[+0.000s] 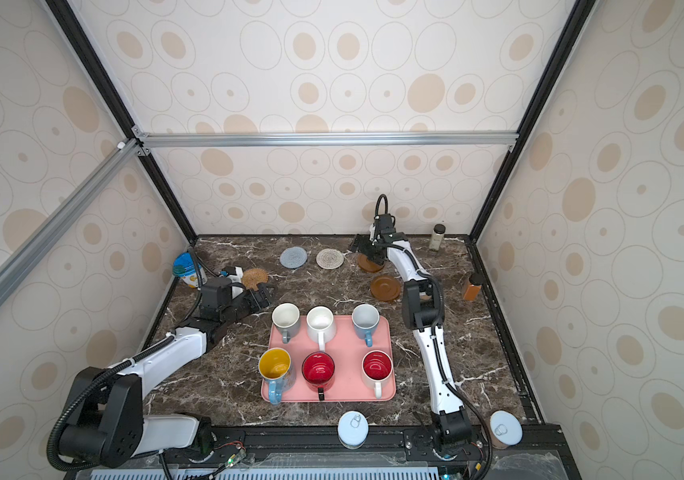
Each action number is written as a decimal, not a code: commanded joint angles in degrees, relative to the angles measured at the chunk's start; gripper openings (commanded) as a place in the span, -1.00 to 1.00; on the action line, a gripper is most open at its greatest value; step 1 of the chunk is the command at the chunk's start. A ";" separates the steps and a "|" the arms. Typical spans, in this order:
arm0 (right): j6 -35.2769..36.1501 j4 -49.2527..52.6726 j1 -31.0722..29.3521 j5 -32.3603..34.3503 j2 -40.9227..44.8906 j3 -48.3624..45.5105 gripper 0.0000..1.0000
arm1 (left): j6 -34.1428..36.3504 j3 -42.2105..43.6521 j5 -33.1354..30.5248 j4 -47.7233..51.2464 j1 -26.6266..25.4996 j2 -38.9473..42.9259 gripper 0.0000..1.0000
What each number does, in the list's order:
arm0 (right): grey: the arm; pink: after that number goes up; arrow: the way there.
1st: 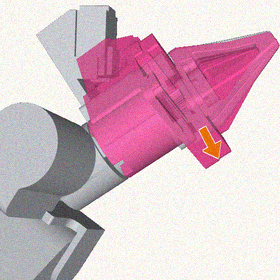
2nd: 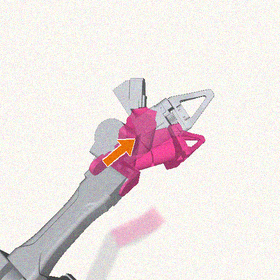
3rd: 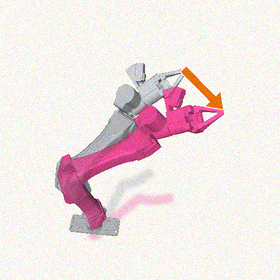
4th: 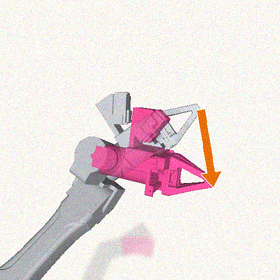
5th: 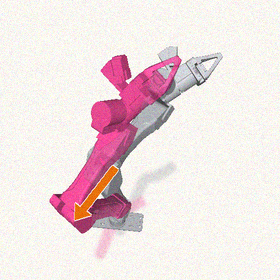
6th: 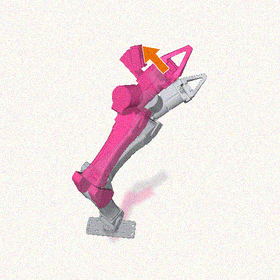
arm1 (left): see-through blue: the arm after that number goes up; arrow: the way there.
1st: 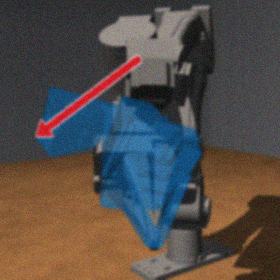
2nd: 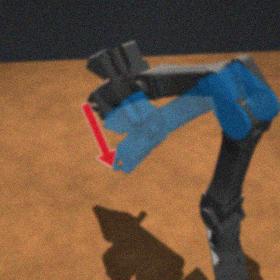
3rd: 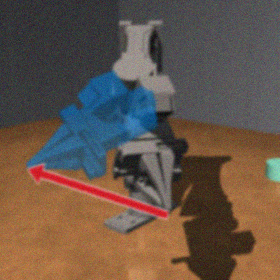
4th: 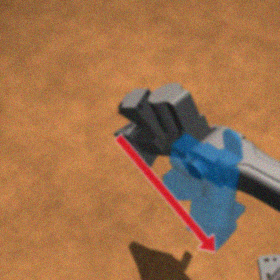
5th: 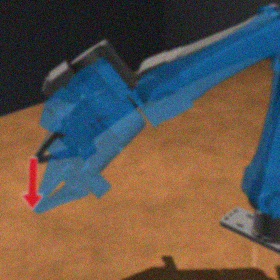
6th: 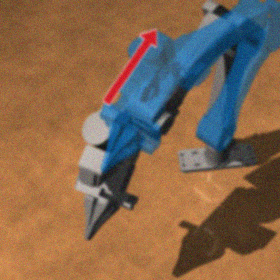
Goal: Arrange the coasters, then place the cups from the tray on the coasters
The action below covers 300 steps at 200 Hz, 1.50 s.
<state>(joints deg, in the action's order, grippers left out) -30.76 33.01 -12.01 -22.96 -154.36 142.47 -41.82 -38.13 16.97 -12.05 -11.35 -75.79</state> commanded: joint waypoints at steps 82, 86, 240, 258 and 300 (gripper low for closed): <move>-4.88 -0.05 -0.56 -6.15 -3.93 -3.78 0.97 | -0.80 0.18 -0.30 -1.61 0.19 1.56 1.00; -4.83 -0.14 -0.57 -6.07 -3.85 -3.78 0.97 | -0.80 0.22 -0.32 -1.65 0.19 1.52 1.00; -0.21 1.16 0.31 -3.35 6.22 -4.66 0.97 | 1.73 -3.48 -1.63 0.49 0.28 -0.30 1.00; 0.54 1.46 0.56 -3.32 8.14 -4.66 0.97 | 2.72 -4.66 -1.97 1.17 0.28 -0.81 1.00; 5.35 4.00 1.07 -2.55 15.00 -5.33 0.97 | 5.79 -9.41 -3.11 4.76 0.64 -3.74 1.00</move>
<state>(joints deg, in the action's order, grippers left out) -29.52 34.87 -11.49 -26.70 -147.09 137.82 -39.27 -43.07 15.38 -10.00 -11.33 -77.89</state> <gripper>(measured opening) 0.986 0.999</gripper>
